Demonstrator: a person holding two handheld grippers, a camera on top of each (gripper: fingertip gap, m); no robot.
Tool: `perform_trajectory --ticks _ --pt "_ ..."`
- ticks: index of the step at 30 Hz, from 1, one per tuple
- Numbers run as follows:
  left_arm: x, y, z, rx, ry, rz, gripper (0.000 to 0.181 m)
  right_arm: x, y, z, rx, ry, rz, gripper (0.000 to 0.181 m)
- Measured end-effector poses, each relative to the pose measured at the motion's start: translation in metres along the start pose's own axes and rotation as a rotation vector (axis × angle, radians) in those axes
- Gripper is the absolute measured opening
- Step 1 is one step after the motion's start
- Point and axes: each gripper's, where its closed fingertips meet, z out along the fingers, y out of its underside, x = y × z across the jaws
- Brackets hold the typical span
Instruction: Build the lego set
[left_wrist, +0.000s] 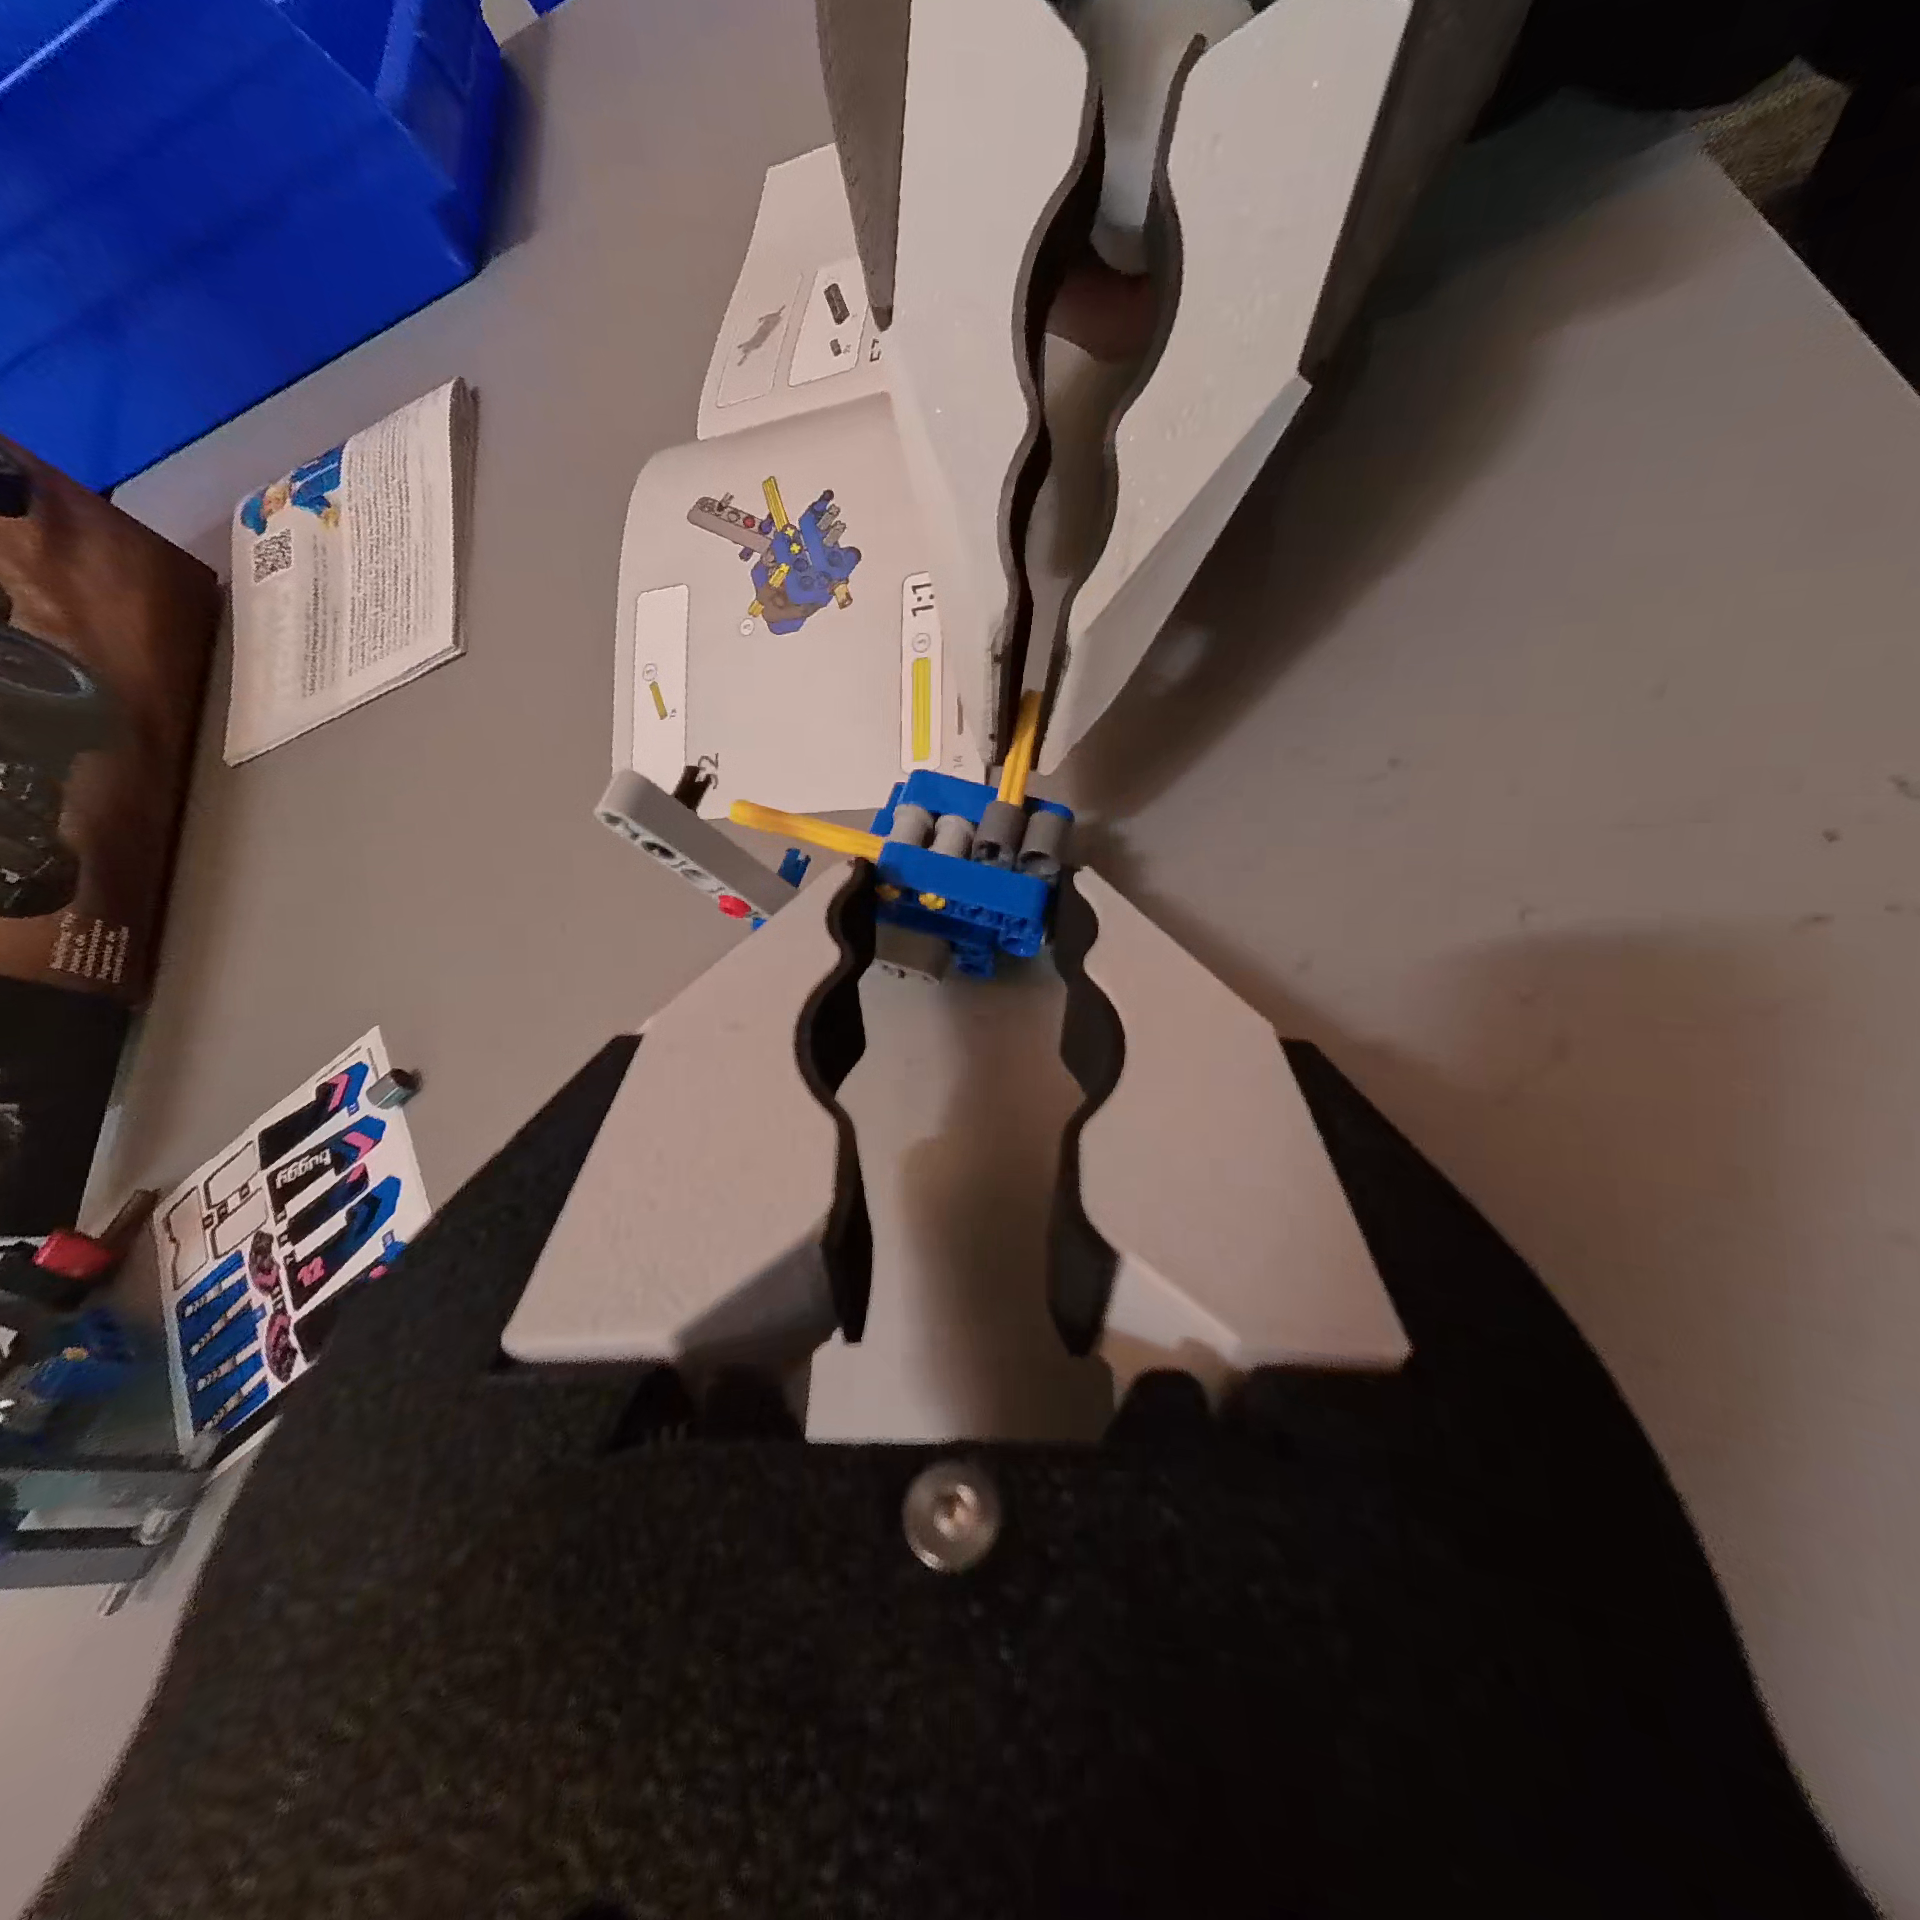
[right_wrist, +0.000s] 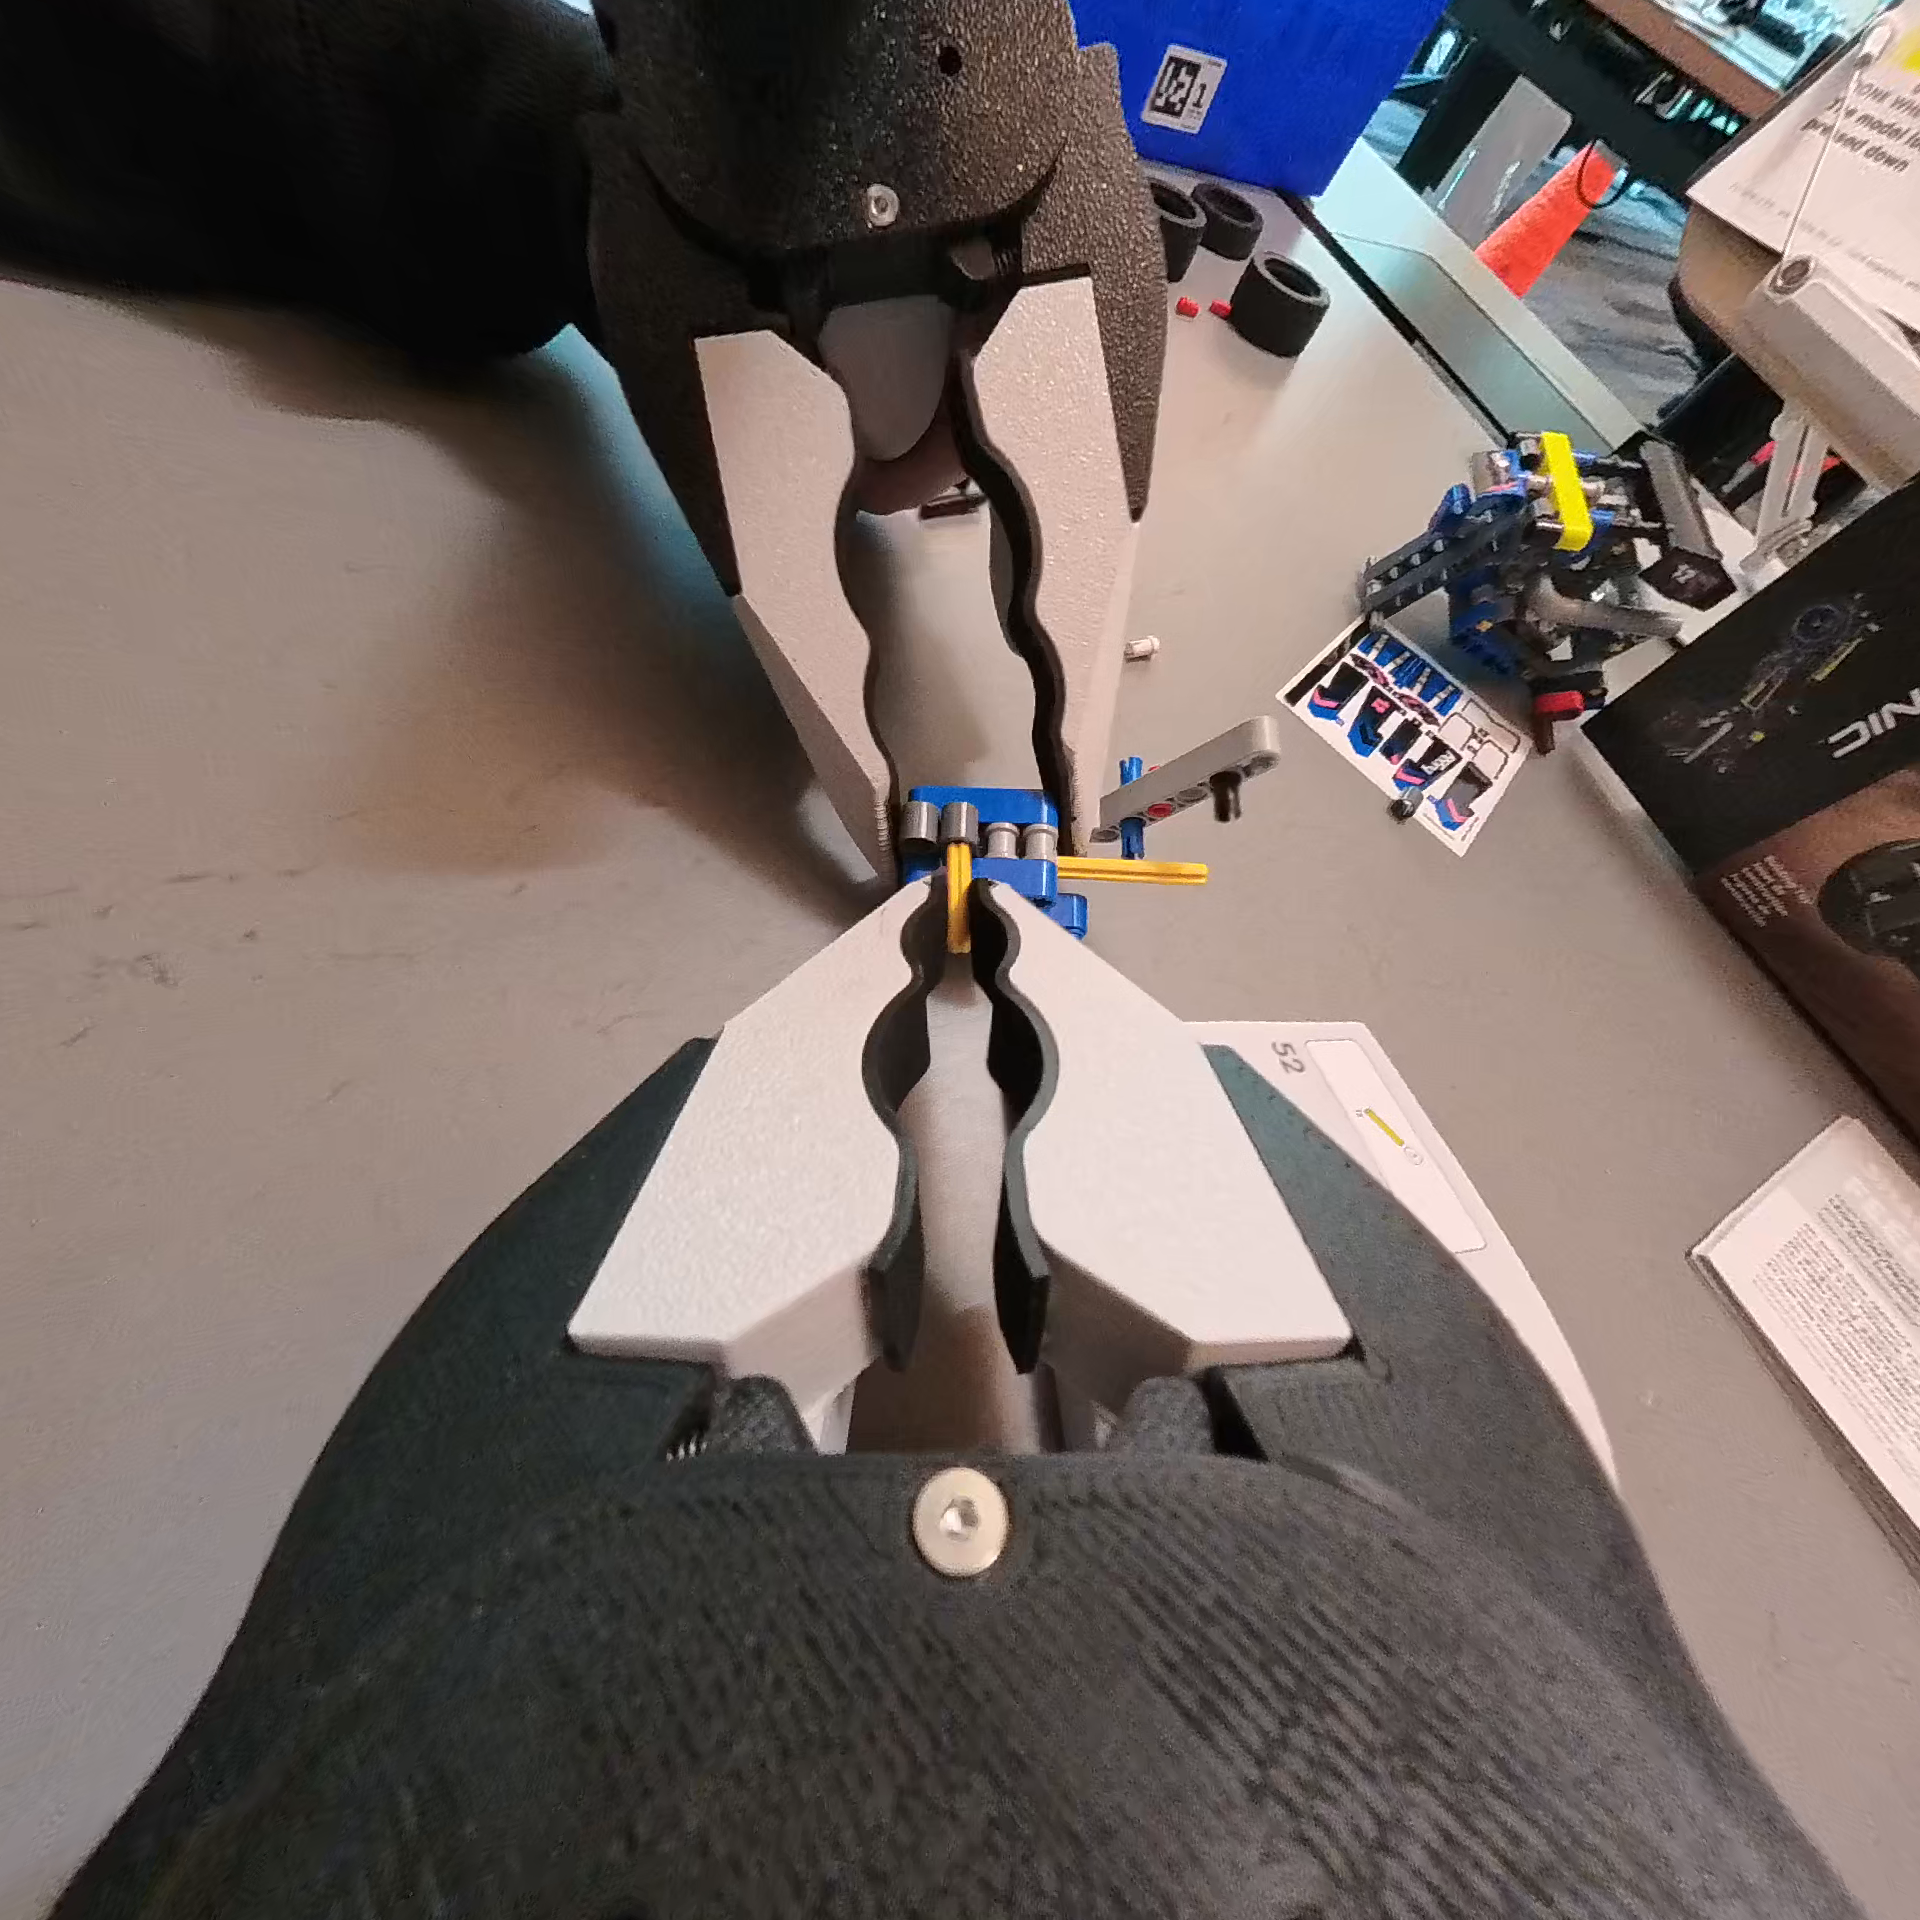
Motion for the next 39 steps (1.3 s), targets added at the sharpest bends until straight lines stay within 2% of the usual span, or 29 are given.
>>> perform_trajectory --ticks 5,12,16,19,24,25,28,31,39 --pt "-0.0007 0.0012 0.0007 0.012 0.021 -0.075 0.032 0.0024 -0.0001 0.0012 0.002 0.071 -0.097 0.003" --pt "-0.0001 0.0022 0.0009 0.007 0.058 -0.151 0.031 0.0048 -0.0009 0.0027 -0.025 0.203 -0.402 0.004" --pt "-0.0001 0.0024 0.0007 0.007 0.065 -0.159 0.031 0.0049 -0.0016 0.0035 -0.023 0.214 -0.484 0.004" --pt "-0.0001 0.0025 0.0004 0.007 0.065 -0.155 0.031 0.0043 -0.0027 0.0042 -0.013 0.188 -0.448 0.004" --pt "-0.0023 0.0026 0.0008 -0.001 0.025 -0.096 0.032 0.0045 -0.0028 0.0042 -0.011 0.081 -0.232 0.003" --pt "-0.0025 0.0025 0.0011 -0.005 0.024 -0.101 0.032 0.0049 -0.0028 0.0041 -0.027 0.088 -0.235 0.003" --pt "-0.0034 0.0029 0.0014 -0.012 0.024 -0.125 0.032 0.0062 -0.0022 0.0048 -0.114 0.193 -0.441 0.004" --pt "-0.0048 0.0035 0.0016 -0.018 0.020 -0.141 0.032 0.0079 -0.0024 0.0057 -0.141 0.233 -0.501 0.005" --pt "-0.0067 0.0033 0.0025 -0.006 0.015 -0.141 0.032 0.0088 -0.0012 0.0053 -0.034 0.148 -0.329 0.003"
